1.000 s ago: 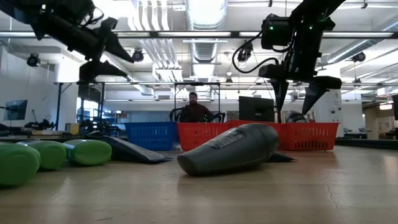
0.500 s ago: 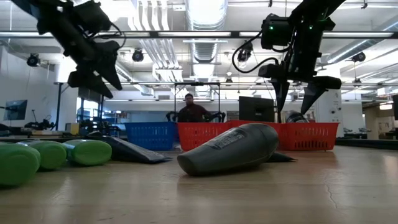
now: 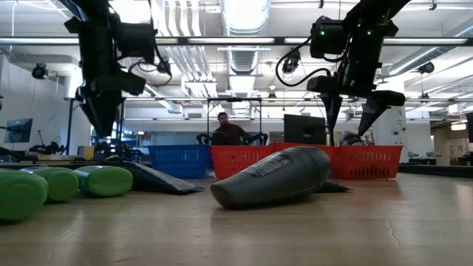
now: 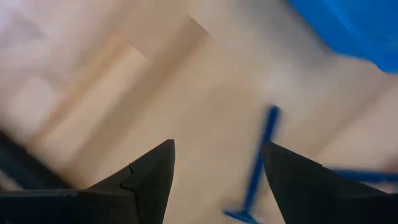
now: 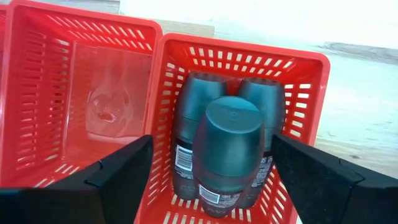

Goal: Pick & Place Travel size toiletries
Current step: Put the blue razor into the left red bin

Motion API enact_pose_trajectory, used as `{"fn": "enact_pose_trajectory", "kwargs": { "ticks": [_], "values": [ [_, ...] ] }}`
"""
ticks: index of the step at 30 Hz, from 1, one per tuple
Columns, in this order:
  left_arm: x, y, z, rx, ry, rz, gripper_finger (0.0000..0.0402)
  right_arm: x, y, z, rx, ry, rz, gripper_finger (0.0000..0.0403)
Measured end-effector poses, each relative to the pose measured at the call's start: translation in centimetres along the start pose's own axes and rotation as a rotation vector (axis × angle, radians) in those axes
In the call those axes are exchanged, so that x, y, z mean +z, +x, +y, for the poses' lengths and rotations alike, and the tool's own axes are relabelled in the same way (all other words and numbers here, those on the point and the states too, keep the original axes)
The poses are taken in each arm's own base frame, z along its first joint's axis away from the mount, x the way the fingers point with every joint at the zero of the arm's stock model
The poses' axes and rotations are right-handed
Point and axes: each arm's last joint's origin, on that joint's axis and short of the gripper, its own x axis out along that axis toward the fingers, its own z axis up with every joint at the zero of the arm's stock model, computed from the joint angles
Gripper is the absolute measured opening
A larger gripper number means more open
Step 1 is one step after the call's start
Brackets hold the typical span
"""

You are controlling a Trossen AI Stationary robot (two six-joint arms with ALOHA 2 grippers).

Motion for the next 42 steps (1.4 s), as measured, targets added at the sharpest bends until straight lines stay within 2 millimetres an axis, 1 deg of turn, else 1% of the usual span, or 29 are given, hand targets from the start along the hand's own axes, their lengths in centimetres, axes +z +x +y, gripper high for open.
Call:
{"fn": "enact_pose_trajectory", "kwargs": {
  "ticks": [4, 8, 12, 18, 21, 27, 37, 41, 42],
  "values": [
    [-0.3, 1.6, -1.0, -0.092, 0.045, 0.104, 0.0245, 0.0, 0.0, 0.0, 0.000, 0.000, 0.000, 0.0338],
    [-0.8, 3.1, -1.6, -0.085, 0.062, 0.181, 0.0245, 0.0, 0.0, 0.0, 0.001, -0.002, 0.000, 0.0348],
    [-1.2, 4.3, -2.3, -0.079, 0.083, 0.204, 0.0245, 0.0, 0.0, 0.0, 0.003, -0.015, 0.001, 0.0354],
    [-2.3, 5.7, -3.0, -0.058, 0.115, 0.259, 0.0244, 0.0, 0.0, 0.0, 0.003, -0.019, 0.001, 0.0343],
    [-2.5, 6.2, -3.3, -0.059, 0.128, 0.245, 0.0232, 0.0, 0.0, 0.0, 0.003, -0.019, 0.001, 0.0333],
    [-2.9, 7.0, -3.2, -0.064, 0.133, 0.210, 0.0178, 0.0, 0.0, 0.0, 0.003, -0.019, 0.001, 0.0313],
    [-2.9, 7.2, -3.1, -0.041, 0.188, 0.191, 0.0069, 0.0, 0.0, 0.0, 0.003, -0.018, 0.000, 0.0287],
    [-2.8, 7.0, -3.2, -0.063, 0.180, 0.196, 0.0025, 0.0, 0.0, 0.0, 0.003, -0.018, 0.000, 0.0278],
    [-2.6, 6.9, -3.3, -0.074, 0.174, 0.190, 0.0020, 0.0, 0.0, 0.0, 0.003, -0.019, 0.000, 0.0276]
  ]
}}
